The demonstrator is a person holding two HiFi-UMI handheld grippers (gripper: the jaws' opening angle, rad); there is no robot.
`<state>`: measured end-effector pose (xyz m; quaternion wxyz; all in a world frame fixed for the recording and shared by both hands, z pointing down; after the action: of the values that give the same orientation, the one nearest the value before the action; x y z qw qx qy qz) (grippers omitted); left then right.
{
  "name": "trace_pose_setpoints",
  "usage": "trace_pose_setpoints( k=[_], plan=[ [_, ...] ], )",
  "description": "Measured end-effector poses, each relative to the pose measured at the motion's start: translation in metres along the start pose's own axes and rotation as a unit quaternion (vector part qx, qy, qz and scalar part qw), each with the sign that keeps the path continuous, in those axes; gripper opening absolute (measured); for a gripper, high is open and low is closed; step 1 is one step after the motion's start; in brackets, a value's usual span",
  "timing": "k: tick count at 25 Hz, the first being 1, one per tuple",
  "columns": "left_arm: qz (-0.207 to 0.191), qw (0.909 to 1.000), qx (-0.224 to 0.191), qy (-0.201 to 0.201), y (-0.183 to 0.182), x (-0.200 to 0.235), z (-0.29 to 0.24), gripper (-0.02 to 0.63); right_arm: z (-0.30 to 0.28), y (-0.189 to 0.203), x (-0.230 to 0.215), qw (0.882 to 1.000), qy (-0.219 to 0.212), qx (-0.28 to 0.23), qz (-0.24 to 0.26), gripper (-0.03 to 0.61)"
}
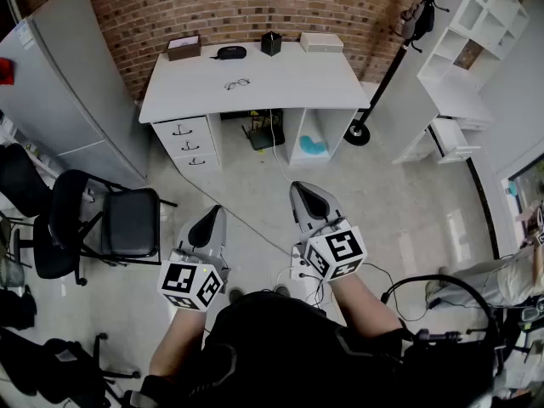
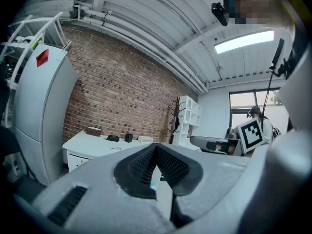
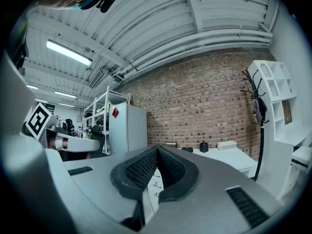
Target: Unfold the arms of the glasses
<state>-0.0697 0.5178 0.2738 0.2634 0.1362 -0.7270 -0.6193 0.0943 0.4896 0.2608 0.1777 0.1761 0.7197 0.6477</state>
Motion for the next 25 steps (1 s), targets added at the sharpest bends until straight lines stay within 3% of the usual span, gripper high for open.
trace_pose_setpoints(
  k=[16,25],
  plan=[
    [0.003,1.0000,-0.001,0.003,-0.001,0.005,-0.006,0.006,-0.007,-0.002,-0.003,1.000,0.008,-0.005,-0.006,0.006],
    [0.009,0.9999,-0.009,0.010,-0.003,0.034,0.010,0.006,-0.023,0.001,0.024,1.000,0.013,0.000,-0.003,0.006]
  ],
)
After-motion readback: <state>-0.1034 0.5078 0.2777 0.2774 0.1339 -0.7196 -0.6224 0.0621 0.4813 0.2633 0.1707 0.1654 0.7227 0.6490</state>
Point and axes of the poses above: the fingertips, and each gripper's own axes: z backward along the fingers, x to its left, y out of its underside, the point moved 1 cm from there along z, backward along the fingers, and after that the axes turned 3 degrees about x, right-handed, at the moved point
